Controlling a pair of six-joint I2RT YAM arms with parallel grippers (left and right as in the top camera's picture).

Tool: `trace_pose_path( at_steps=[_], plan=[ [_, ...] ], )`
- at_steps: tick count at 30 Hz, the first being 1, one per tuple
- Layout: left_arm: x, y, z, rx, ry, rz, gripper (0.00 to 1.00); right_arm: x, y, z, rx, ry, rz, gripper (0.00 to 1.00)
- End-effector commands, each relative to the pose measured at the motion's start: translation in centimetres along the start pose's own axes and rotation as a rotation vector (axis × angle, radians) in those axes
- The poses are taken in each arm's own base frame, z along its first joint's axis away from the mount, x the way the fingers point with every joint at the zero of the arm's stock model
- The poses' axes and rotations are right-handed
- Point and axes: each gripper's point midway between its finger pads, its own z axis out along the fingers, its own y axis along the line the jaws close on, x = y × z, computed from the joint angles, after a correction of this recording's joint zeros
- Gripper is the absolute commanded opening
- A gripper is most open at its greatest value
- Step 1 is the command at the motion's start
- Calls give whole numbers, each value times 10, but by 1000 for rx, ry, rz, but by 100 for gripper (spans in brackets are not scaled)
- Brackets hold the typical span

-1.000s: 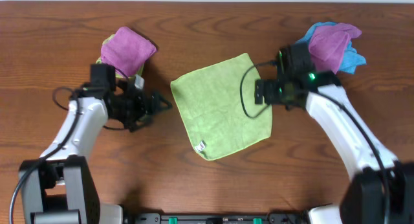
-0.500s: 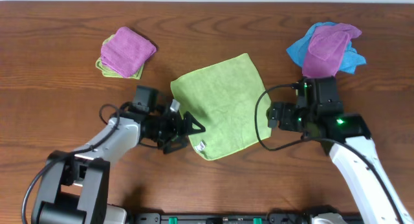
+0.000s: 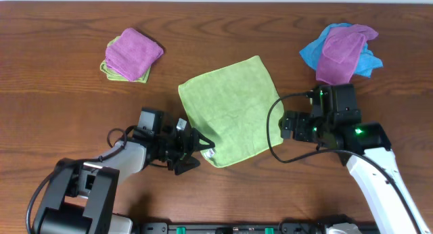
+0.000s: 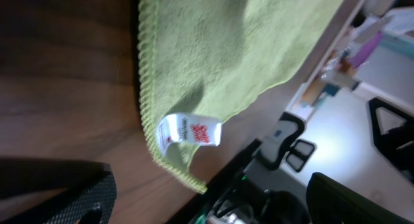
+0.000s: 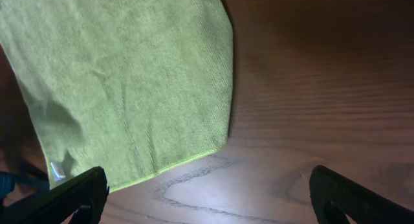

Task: Fold the cloth
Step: 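Move the left gripper to the cloth's lower-left tagged corner and grasp it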

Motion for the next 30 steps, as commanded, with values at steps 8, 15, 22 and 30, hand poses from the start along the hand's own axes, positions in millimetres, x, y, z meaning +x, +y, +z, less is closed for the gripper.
trace_pose_path(
  at_steps=[8, 15, 22, 30],
  plan=[
    [10, 37, 17, -139, -67, -192, 95, 1, 1, -2, -21, -3, 26, 99],
    [-2, 44, 29, -227, -198, -191, 95, 1, 5, -3, -46, 0, 21, 99],
    [-21, 45, 32, -262, -333, -143, 100, 1, 10, -3, -74, 2, 17, 99],
    [-25, 63, 36, -311, -342, -156, 86, 3, 16, -3, -107, 13, 12, 99]
  ],
)
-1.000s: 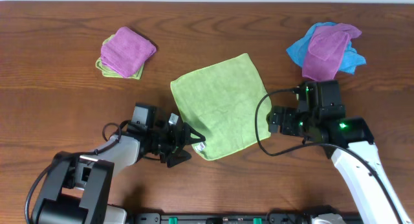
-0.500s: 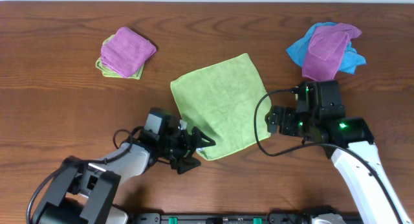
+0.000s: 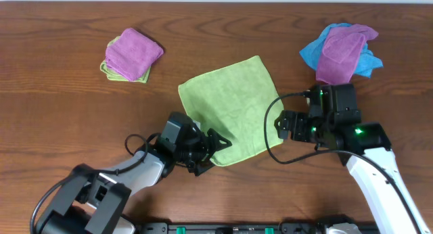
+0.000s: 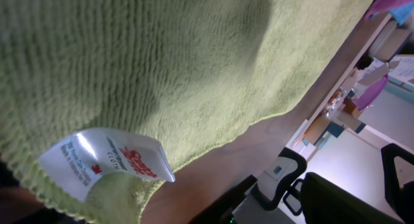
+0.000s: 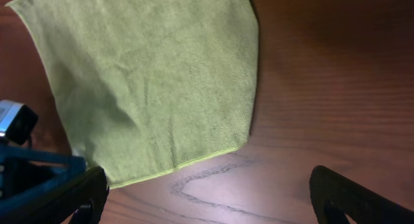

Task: Fold the cloth
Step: 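Move the left gripper to the cloth's lower-left tagged corner and grasp it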

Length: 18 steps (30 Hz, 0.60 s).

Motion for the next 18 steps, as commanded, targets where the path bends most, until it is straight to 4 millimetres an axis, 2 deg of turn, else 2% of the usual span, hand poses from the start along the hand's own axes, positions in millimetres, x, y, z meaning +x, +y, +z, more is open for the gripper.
trace_pose_path(
  at_steps=[1, 6, 13, 14, 15, 16, 18],
  plan=[
    [-36, 74, 3, -226, -210, -53, 84, 1, 3, -3, -34, -2, 14, 99],
    [-37, 72, 3, -224, -210, 3, 66, 2, 6, -3, -47, 3, 14, 99],
    [-34, 72, 4, -229, -183, 79, 61, 2, 7, -3, -54, 5, 14, 99],
    [-34, 72, 4, -230, -182, 90, 53, 2, 7, -3, -56, 5, 14, 99],
    [-34, 72, 4, -233, -181, 94, 27, 2, 8, -3, -58, 6, 14, 99],
    [-34, 73, 4, -237, -182, 92, 25, 2, 8, -3, -58, 6, 14, 99],
    [-34, 75, 3, -245, -184, 105, 27, 2, 8, -3, -58, 6, 14, 99]
  ],
)
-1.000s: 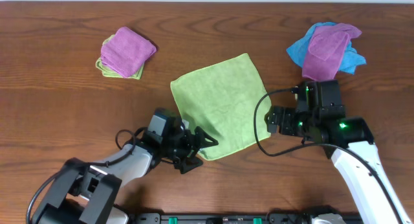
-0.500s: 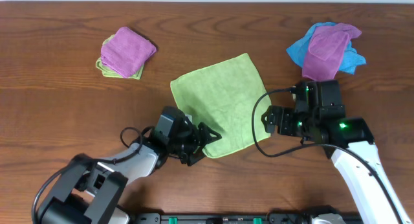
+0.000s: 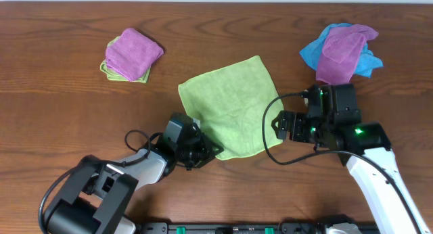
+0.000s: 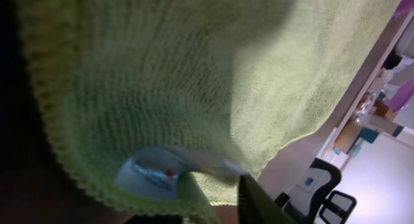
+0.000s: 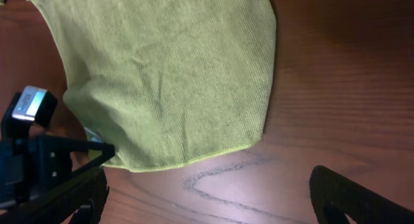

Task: Fold the cloth
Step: 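Move the left gripper to the cloth's lower-left tagged corner and grasp it, then grasp the cloth's lower-right corner with the right gripper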

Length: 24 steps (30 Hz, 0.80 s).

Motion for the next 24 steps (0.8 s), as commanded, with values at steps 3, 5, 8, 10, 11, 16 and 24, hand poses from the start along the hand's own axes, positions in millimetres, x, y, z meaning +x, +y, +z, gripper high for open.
trace_pose_path(
  at_steps=[3, 5, 8, 10, 11, 16, 24],
  plan=[
    [-13, 63, 2, -207, -113, -11, 13, -1, 0, -3, -14, -10, 13, 99],
    [-13, 63, 1, -209, -117, -11, 6, -1, 0, -3, -14, -10, 13, 99],
    [-14, 62, 2, -204, -112, 19, 6, -1, 0, -3, -13, -10, 13, 99],
    [-13, 55, 2, -172, -89, 82, 6, 0, 0, -3, -13, -9, -7, 99],
    [-13, 51, 1, -151, -71, 101, 6, 1, -1, -3, -8, -3, -11, 99],
    [-26, 29, -16, -22, -41, 157, 6, 11, -15, 4, 48, 18, 5, 99],
    [-46, 21, -49, 38, -105, 139, 6, 42, -22, 41, -28, 63, 104, 76]
  ],
)
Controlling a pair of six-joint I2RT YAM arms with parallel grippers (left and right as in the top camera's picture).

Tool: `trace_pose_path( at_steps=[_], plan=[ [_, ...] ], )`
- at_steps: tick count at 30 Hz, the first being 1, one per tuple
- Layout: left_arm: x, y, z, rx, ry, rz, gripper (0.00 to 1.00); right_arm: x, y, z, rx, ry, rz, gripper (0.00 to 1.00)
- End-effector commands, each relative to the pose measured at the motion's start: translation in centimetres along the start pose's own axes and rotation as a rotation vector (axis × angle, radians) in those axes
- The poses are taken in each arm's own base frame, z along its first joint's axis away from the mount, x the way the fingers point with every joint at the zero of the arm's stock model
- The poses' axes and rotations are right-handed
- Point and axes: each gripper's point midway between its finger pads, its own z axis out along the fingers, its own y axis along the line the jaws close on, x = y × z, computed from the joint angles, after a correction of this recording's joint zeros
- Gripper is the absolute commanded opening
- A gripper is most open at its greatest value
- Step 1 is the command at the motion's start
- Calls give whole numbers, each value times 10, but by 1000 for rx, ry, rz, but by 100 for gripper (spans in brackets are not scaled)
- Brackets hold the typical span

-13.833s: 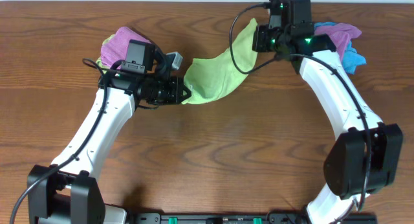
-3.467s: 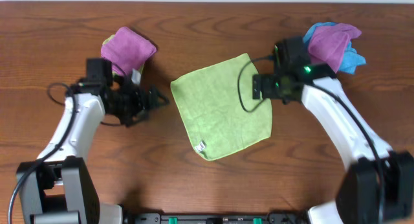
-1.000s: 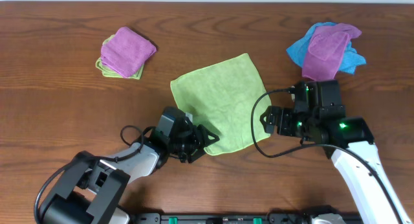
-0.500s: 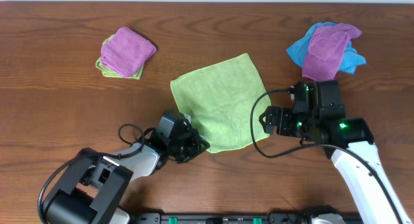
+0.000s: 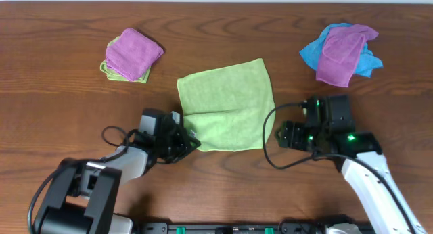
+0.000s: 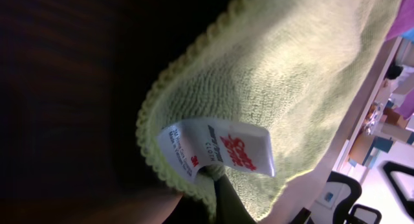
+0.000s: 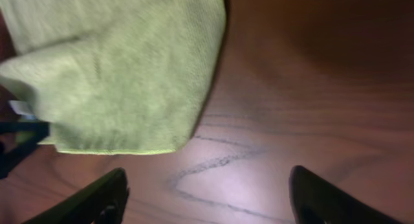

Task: Fold the cloth
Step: 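Grasp the cloth's lower-right corner with the right gripper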

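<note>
A light green cloth (image 5: 226, 105) lies flat in the middle of the wooden table (image 5: 67, 105). My left gripper (image 5: 190, 145) is low at the cloth's near left corner and shut on it. In the left wrist view the pinched corner (image 6: 194, 179) carries a white label (image 6: 220, 144), and the left gripper (image 6: 217, 188) closes just below it. My right gripper (image 5: 279, 134) stands open on bare wood just right of the cloth's near right corner. In the right wrist view the cloth (image 7: 116, 75) lies ahead to the left of the right gripper (image 7: 207, 198), whose fingers (image 7: 97, 198) are wide apart.
A folded pink cloth (image 5: 133, 48) sits on a green one (image 5: 111, 72) at the back left. A purple cloth (image 5: 342, 51) lies over a blue one (image 5: 311, 53) at the back right. The table's far edge (image 5: 216, 2) runs along the top.
My left gripper has moved left with the cloth's corner, and the cloth's near edge now lies straighter and squarer. My right gripper has moved nearer and lower, still open beside the near right corner.
My left gripper was open beside the labelled near corner. Then its fingers were at the corner, and then shut on it. Now the corner has shifted left and the cloth sits squarer. My right gripper stayed open to the cloth's right throughout.
</note>
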Motion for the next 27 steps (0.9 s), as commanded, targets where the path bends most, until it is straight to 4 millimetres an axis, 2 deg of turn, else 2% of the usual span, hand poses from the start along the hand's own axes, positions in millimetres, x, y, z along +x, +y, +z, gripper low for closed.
trace_pose_path(
  at_steps=[1, 7, 11, 15, 21, 27],
  plan=[
    [-2, -4, -10, 23, -15, 43, 6, 16, 2, 13, -67, 28, 72, 74],
    [-6, -17, -20, 56, -42, 69, 6, 20, 13, 37, -201, -12, 146, 73],
    [-7, -25, -25, 73, -58, 86, 6, 16, 13, 47, -216, -25, 189, 66],
    [-6, -28, -28, 75, -61, 89, 6, 12, 14, 58, -235, -14, 198, 64],
    [-7, -32, -30, 84, -68, 90, 6, 16, 13, 81, -254, 40, 230, 58],
    [-9, -35, -31, 88, -73, 88, 6, 13, 12, 93, -265, 44, 238, 39]
  ],
)
